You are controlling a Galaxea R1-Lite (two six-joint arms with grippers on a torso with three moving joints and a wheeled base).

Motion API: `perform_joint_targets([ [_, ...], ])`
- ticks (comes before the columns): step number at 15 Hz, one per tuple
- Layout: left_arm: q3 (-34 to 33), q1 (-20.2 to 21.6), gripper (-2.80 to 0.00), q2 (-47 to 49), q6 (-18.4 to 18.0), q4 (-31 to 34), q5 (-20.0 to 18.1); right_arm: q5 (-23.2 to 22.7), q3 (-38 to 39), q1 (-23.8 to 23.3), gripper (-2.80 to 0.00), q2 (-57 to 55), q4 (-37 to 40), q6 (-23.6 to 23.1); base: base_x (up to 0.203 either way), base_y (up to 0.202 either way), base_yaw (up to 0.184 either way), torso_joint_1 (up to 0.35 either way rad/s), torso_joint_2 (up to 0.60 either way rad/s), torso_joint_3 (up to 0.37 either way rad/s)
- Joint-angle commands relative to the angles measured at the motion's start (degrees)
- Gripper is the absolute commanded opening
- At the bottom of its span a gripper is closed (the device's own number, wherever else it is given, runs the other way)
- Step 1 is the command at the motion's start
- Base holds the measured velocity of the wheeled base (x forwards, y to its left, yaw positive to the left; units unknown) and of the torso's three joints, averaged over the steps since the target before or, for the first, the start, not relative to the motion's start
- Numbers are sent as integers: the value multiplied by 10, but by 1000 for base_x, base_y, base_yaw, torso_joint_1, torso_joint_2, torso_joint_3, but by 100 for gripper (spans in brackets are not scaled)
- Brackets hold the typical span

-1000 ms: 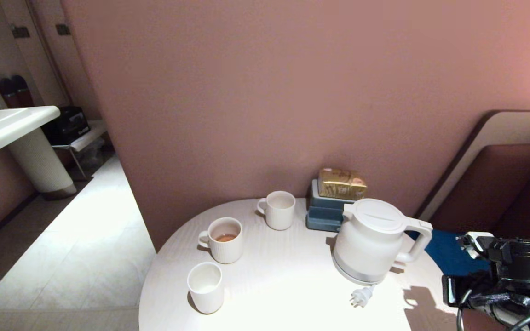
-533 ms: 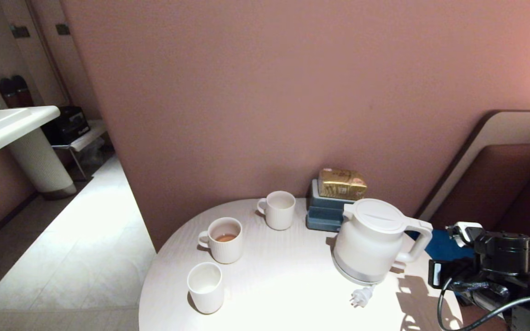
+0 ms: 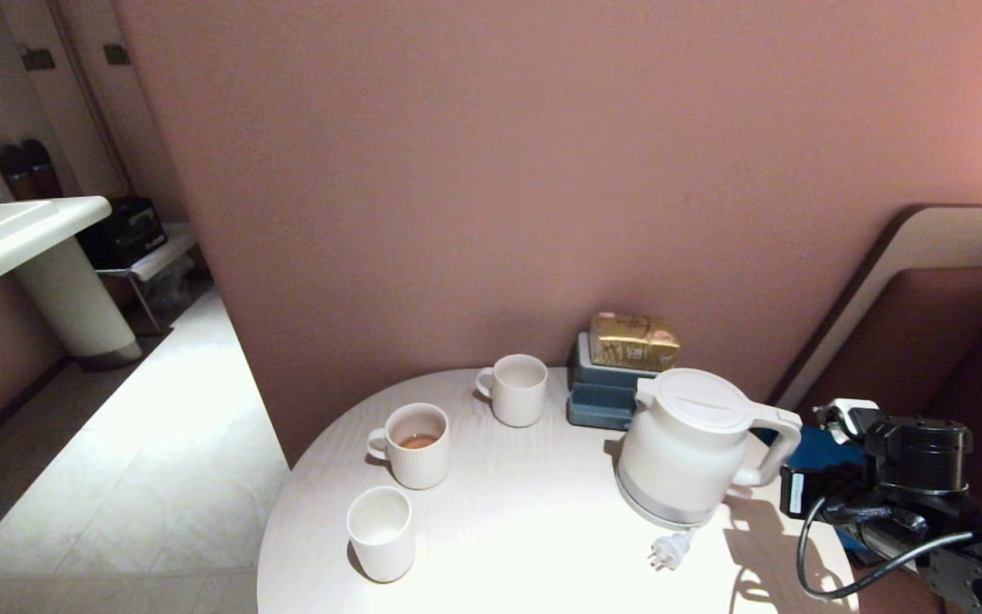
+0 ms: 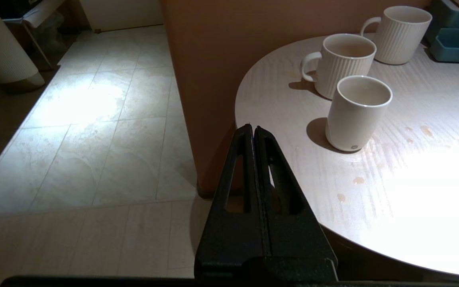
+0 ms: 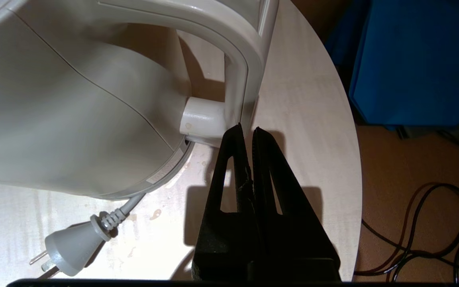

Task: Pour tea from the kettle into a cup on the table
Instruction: Pick up the kettle

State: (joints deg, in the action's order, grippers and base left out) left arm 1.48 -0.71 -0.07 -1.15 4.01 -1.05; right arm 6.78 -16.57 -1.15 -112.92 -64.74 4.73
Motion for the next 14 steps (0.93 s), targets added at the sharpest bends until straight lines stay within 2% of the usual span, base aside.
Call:
perform_joint_targets([
  [1,0,0,-280,1,0,0,0,0,0,1,-280,1,-4,0,0,0,0,0,0,0],
  [5,0,0,-280,1,0,0,0,0,3,1,-280,8,-4,-1,0,0,0,0,0,0],
  [6,0,0,-280,1,0,0,0,0,2,1,0,7,-4,-1,0,0,0,0,0,0],
  [14,0,0,-280,1,0,0,0,2,-12,-3,0,-9,-6,-3,0,0,0,0,0,0],
])
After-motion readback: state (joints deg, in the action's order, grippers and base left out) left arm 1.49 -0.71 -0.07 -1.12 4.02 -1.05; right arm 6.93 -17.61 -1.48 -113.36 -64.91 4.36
